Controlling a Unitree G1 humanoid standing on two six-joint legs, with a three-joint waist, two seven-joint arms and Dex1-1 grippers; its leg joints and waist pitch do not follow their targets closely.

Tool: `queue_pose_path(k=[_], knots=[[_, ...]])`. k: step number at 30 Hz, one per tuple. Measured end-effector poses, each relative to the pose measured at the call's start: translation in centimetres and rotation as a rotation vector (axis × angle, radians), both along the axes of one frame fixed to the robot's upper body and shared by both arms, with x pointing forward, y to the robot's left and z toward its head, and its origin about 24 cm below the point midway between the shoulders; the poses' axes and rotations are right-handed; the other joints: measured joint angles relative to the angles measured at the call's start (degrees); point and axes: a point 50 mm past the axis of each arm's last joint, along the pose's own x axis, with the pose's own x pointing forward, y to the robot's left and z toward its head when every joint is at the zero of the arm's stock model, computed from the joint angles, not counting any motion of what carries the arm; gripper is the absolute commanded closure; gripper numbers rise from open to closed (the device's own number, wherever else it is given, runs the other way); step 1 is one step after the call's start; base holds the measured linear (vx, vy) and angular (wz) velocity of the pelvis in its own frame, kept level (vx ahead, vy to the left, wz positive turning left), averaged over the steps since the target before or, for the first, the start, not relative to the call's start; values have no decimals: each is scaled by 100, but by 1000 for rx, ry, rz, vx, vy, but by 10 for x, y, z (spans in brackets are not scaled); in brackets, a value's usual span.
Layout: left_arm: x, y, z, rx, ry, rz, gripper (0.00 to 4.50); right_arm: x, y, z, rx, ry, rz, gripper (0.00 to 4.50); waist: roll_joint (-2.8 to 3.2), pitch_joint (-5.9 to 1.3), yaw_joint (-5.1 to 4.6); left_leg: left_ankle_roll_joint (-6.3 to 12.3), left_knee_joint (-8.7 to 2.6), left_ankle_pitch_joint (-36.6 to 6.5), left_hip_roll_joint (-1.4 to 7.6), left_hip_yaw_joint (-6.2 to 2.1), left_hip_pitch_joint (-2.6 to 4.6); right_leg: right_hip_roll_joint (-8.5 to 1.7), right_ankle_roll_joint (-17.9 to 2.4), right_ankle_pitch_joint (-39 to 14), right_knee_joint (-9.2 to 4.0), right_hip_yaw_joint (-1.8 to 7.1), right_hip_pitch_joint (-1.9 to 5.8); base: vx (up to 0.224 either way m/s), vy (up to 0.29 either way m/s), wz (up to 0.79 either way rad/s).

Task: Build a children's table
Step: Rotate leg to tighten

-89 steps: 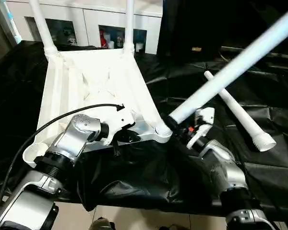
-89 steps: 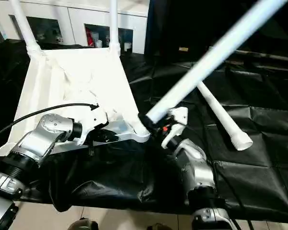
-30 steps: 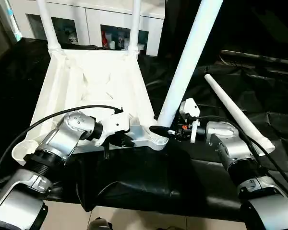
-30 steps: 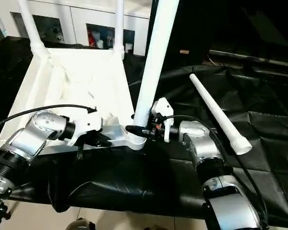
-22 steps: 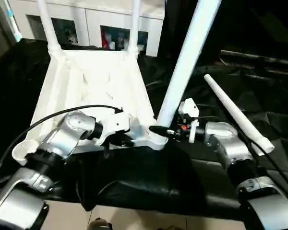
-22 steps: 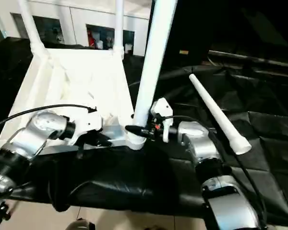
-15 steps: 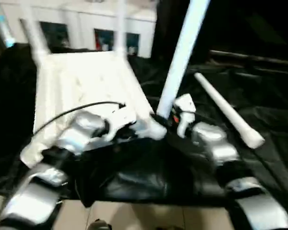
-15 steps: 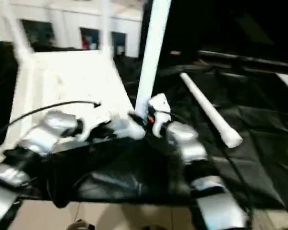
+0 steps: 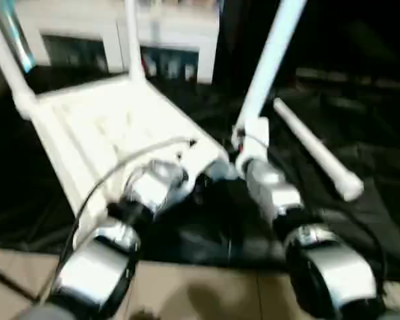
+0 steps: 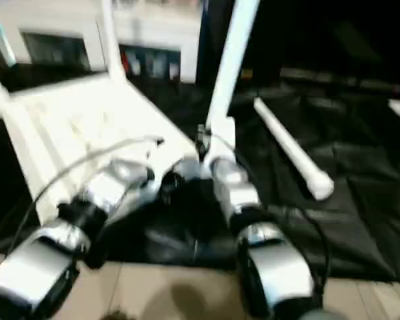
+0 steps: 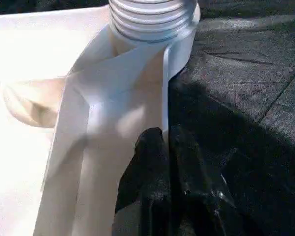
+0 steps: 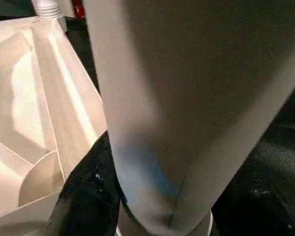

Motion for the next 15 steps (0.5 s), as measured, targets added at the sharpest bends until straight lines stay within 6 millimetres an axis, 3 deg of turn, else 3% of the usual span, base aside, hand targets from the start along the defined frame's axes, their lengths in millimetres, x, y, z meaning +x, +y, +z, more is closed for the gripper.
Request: queue_pose_path(k=[4,15], knots=[[1,0,1,4,4,4,450,1,2,1,-3,3,-12,259,3,-6,-1,0,-127,0,-5,15,1,0,4,3,-122,-22,51,0,0,0],[1,0,1,4,1,3,450,2,1,2,-1,4,-4,259,9,-2,-44,0,-133,0,-4,30,-4,-1,5,3,-136,-13,51,0,0,0]])
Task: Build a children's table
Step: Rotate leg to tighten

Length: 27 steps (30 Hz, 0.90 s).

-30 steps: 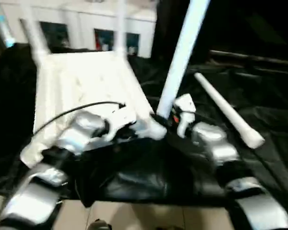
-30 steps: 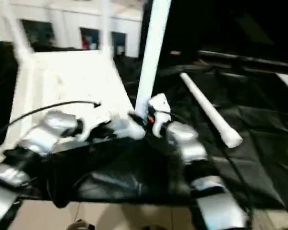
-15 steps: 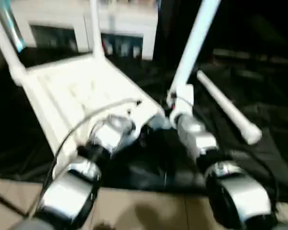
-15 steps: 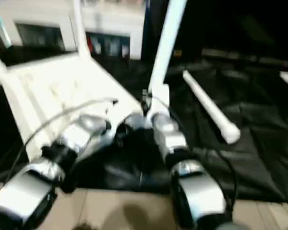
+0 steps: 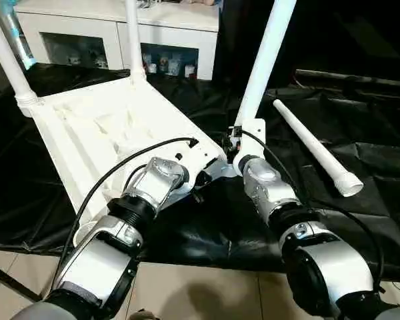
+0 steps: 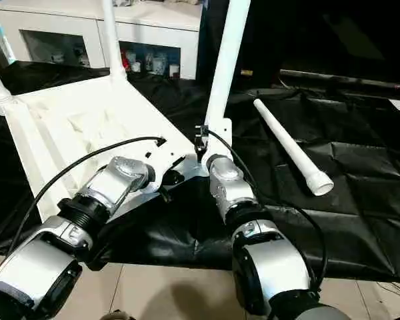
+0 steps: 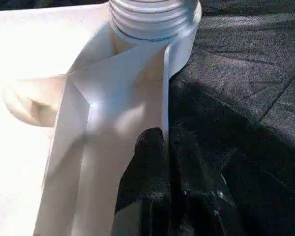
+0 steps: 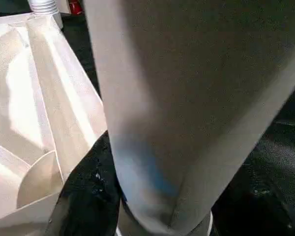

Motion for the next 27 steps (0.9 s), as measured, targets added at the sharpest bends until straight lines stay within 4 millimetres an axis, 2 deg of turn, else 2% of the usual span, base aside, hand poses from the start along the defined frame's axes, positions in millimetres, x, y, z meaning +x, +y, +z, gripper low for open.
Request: queue_pose_path(k=[6,27], knots=[[1,0,1,-4,-9,-7,450,2,-1,3,-1,-7,19,259,2,2,-13,0,-47,0,-3,10,-30,0,0,0,-79,-7,-12,0,0,0],[2,9,4,-6,-2,-49,450,6,2,8,0,6,75,259,6,4,-27,0,-76,0,3,54,-32,-5,0,0,-80,10,-63,0,0,0]])
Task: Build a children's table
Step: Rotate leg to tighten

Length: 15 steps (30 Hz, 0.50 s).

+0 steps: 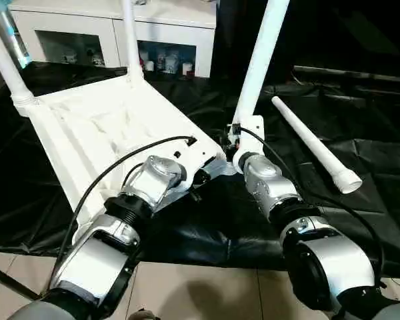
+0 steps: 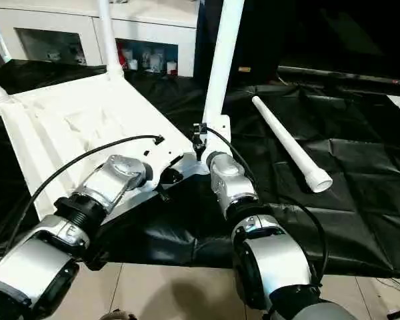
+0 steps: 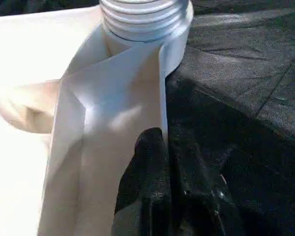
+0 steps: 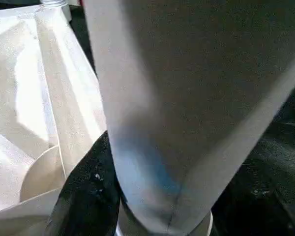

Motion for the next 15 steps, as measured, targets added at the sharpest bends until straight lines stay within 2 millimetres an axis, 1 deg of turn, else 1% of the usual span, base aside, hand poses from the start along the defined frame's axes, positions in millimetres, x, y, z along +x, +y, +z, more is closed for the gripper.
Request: queue_pose_path(k=[5,6,8,10,11,13,14,15], knots=[[0,5,2,3,8,-41,450,1,-3,1,6,-3,77,259,-1,-1,-2,0,-11,0,6,11,3,1,-2,2,4,2,-5,0,0,0],[-1,9,4,8,7,-59,450,0,-4,2,-6,-11,135,259,-2,-1,-7,0,-12,0,8,15,4,1,-2,4,7,2,-6,0,0,0],[-1,13,5,12,10,-71,450,-1,-5,1,-8,-12,181,259,-3,-2,-9,0,-12,1,12,18,5,1,-6,12,11,2,-6,0,0,0],[-4,23,6,7,7,-109,450,-4,-9,1,-27,-27,303,259,-12,-6,-11,1,-11,2,14,24,4,1,-3,62,12,5,-5,0,0,0],[-8,31,7,3,9,-139,450,-6,-14,2,-37,-33,385,259,-18,-10,-11,1,-12,2,17,26,2,2,-3,69,19,5,-3,0,0,0],[-13,43,9,4,14,-193,450,-11,-18,3,-37,-42,520,260,-32,-19,-3,1,-11,2,23,28,6,2,2,77,38,4,-3,63,-15,-1],[-17,49,10,5,16,-225,450,-14,-21,3,-32,-47,590,260,-48,-30,-2,-2,-8,5,26,29,11,2,2,83,64,6,-4,71,-17,1],[-19,50,11,-1,18,-247,450,-16,-22,4,-25,-49,626,260,-59,-37,2,-7,-4,18,28,30,17,3,-14,91,98,11,-6,89,-23,7]])
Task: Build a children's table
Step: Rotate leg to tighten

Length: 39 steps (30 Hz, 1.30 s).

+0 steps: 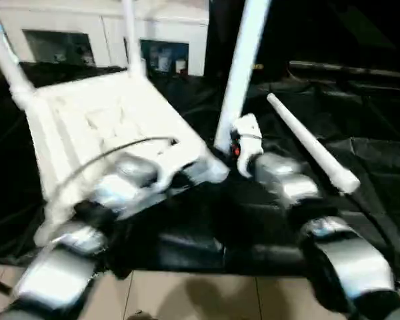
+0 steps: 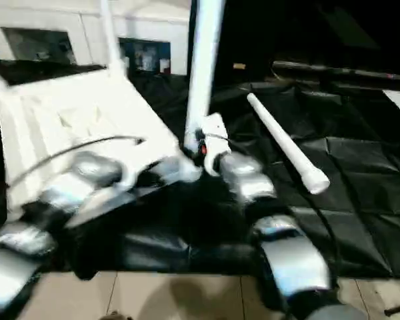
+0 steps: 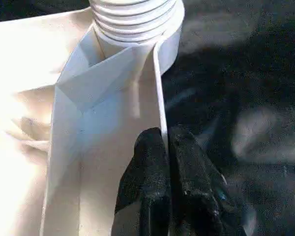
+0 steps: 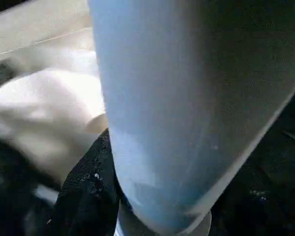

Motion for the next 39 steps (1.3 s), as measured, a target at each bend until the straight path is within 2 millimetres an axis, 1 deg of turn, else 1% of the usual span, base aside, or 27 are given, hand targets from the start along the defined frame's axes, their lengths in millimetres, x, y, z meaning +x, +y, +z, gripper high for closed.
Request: queue_pose_path(k=[1,4,9,15,23,25,26,28,30,31,32,36,39], knots=[[-1,2,1,2,-1,-16,450,-1,-1,1,1,-1,26,260,-4,-7,10,-8,1,37,17,2,4,8,16,-32,25,0,-1,96,-18,3],[-8,9,3,-16,8,-64,450,-6,-3,3,22,2,125,260,-15,-22,17,-7,9,81,49,12,-1,32,3,-98,44,-1,-3,60,-7,0],[-16,22,9,-11,43,-129,450,-14,-7,6,33,8,292,260,-23,-26,40,51,28,69,64,15,-8,43,-52,-137,50,4,-9,66,6,3],[-19,24,7,-8,68,-151,450,-19,-9,3,35,21,343,260,-23,-26,62,9,45,59,68,22,-3,40,-52,-138,57,15,1,0,0,0],[-20,22,5,1,75,-163,450,-22,-11,1,38,26,343,260,-23,-26,83,-17,39,73,71,30,24,35,-44,-142,100,26,5,0,0,0],[-20,20,5,-4,76,-163,450,-22,-10,0,65,35,309,260,-24,-27,78,-19,34,74,72,30,32,37,-43,-142,102,26,9,0,0,0],[-18,20,4,-1,75,-145,450,-20,-7,-2,98,55,249,260,-26,-28,69,-22,32,76,72,30,42,38,-42,-141,107,27,15,0,0,0],[-13,17,2,7,64,-104,450,-16,-6,-4,108,71,157,260,-28,-29,58,-26,30,78,71,28,54,38,-40,-139,111,28,26,0,0,0],[-1,4,-1,17,30,-14,450,-8,-2,-8,106,80,-48,260,-20,-20,41,-39,23,86,70,28,87,38,-7,-155,107,32,54,0,0,0],[3,0,-2,24,19,23,450,-5,-1,-8,98,78,-130,260,-19,-20,36,-40,23,87,70,26,88,38,5,-162,106,32,57,0,0,0],[6,-8,-5,16,13,59,450,-2,0,-9,81,71,-206,260,-20,-21,29,-40,22,87,69,25,89,37,8,-164,98,32,59,0,0,0],[11,-30,-10,-6,8,147,450,4,4,-11,24,47,-398,260,-21,-24,11,-40,22,87,67,20,89,38,12,-166,93,31,61,0,0,0],[15,-45,-12,-6,-7,181,450,6,11,-11,-2,39,-484,260,-24,-26,26,-40,19,87,63,16,84,38,19,-170,85,30,58,0,0,0]])
